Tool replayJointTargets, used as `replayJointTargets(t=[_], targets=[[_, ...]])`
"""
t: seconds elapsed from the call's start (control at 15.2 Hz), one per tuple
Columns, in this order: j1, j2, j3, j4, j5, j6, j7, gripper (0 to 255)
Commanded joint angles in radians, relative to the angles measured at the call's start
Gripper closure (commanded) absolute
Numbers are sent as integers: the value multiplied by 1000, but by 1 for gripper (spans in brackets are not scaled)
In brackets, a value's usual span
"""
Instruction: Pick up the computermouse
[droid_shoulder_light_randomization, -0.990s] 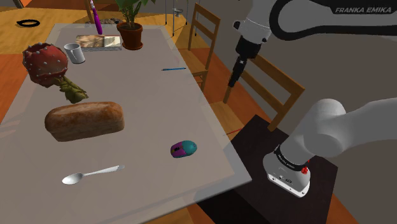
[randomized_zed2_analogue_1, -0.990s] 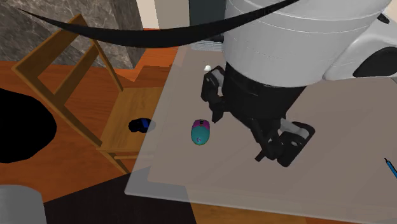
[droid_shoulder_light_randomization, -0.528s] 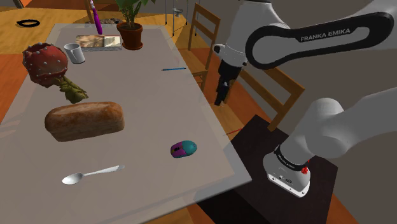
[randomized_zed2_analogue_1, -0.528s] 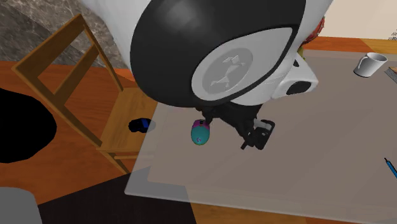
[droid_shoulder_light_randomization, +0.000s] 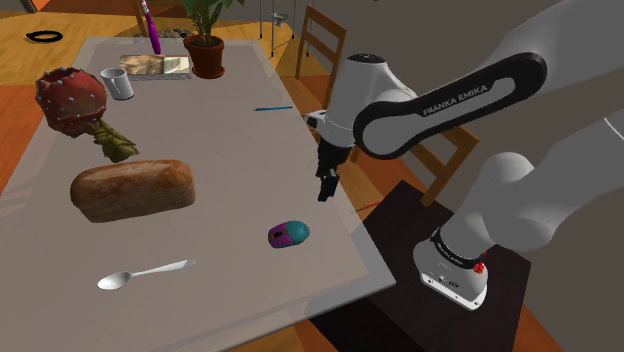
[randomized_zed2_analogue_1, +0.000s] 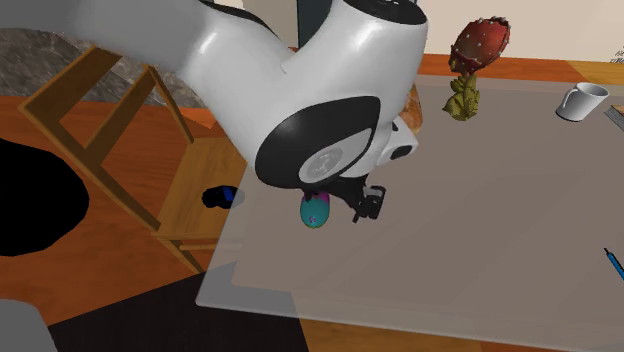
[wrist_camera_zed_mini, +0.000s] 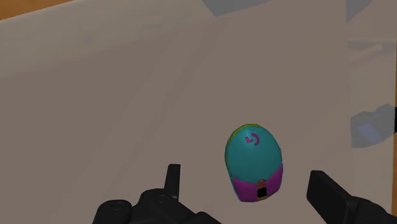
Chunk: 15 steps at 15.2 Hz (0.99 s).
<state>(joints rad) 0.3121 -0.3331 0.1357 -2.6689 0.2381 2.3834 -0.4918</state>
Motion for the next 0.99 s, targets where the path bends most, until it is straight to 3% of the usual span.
replayJointTargets(t=[0.0, 0.46, 0.92], targets=[[24, 72, 11, 4, 15, 67, -37, 0], [102, 318, 66, 35, 62, 274, -151, 0], [104, 427, 71, 34, 82, 383, -178, 0]])
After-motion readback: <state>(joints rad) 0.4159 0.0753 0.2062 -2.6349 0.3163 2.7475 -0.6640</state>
